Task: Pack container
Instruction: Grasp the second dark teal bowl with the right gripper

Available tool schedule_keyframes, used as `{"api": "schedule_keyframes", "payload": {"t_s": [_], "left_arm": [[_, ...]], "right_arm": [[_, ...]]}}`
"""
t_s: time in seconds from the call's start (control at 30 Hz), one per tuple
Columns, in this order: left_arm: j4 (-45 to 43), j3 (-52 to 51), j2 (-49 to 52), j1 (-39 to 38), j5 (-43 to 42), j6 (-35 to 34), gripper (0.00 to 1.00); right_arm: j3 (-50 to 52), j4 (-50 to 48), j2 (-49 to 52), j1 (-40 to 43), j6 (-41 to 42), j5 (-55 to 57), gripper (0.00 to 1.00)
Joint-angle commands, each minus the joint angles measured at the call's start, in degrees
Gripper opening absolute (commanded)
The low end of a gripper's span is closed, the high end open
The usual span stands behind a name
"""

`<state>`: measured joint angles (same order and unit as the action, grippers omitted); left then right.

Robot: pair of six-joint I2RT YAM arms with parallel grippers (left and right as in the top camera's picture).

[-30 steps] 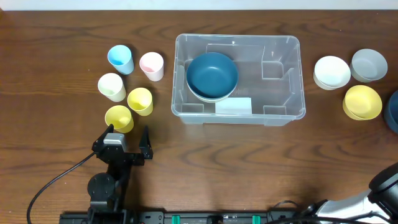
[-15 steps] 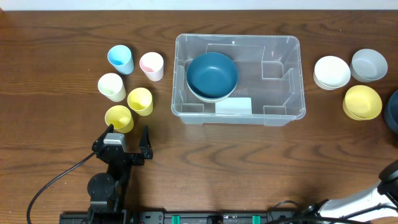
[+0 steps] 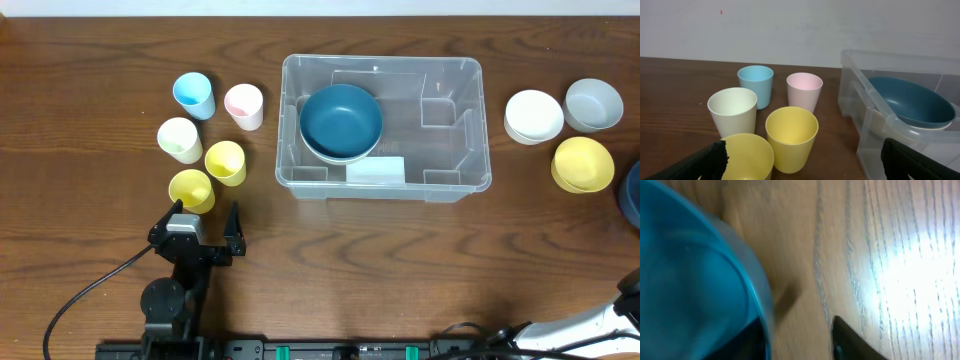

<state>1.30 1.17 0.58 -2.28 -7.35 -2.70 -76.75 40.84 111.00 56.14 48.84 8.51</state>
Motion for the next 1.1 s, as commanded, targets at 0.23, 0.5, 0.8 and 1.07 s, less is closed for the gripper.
{"api": "schedule_keyframes", "payload": {"t_s": [0.23, 0.5, 0.8, 1.07], "left_arm": [[1.99, -0.94, -0.35, 0.28, -1.03, 0.94, 0.98], [1.99, -0.94, -0.35, 0.28, -1.03, 0.94, 0.98], [1.99, -0.94, -0.35, 0.28, -1.03, 0.94, 0.98], [1.99, -0.94, -0.35, 0.28, -1.03, 0.94, 0.98]], "right_arm": [[0.15, 2.14, 0.79, 0.48, 0.17, 0.72, 0.02], [-6.99, 9.01, -2.89, 1.22, 0.20, -8.07, 0.02], [-28.24, 20.31, -13.44, -1.22, -0.90, -22.93, 0.02], [-37.05, 24.04, -25.38, -20.65, -3.08, -27.19, 0.01]]}}
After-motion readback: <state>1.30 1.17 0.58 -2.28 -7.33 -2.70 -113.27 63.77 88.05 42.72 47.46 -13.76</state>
